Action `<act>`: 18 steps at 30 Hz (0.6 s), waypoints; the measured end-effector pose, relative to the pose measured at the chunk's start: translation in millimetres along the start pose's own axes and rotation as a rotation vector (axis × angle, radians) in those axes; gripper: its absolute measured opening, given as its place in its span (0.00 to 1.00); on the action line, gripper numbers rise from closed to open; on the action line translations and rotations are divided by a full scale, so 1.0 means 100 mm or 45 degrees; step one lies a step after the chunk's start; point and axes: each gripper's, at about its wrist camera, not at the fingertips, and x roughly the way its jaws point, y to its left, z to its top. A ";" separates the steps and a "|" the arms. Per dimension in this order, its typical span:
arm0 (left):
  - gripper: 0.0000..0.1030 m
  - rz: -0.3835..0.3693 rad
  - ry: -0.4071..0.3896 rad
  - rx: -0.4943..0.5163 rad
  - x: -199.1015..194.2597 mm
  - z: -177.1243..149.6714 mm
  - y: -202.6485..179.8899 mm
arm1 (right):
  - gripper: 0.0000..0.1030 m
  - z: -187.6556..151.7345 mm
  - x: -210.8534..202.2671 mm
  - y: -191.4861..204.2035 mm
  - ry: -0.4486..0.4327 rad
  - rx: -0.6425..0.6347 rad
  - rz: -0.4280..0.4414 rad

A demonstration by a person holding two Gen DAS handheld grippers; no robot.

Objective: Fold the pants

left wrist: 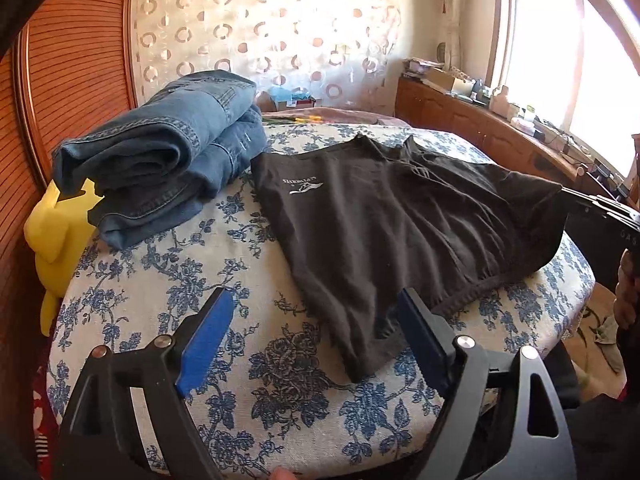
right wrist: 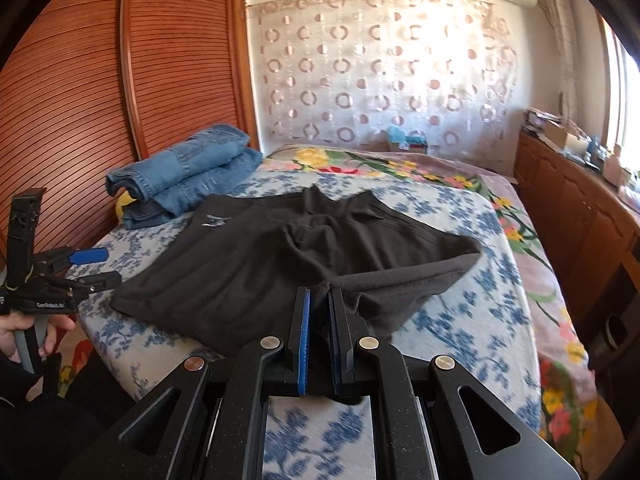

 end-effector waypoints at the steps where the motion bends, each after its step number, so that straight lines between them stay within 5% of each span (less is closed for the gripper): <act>1: 0.81 0.005 -0.004 -0.003 -0.01 0.00 0.01 | 0.08 0.02 0.03 0.03 -0.003 -0.011 0.013; 18: 0.81 0.093 -0.055 -0.066 -0.15 -0.04 0.32 | 0.08 0.20 0.46 0.41 0.038 -0.131 0.269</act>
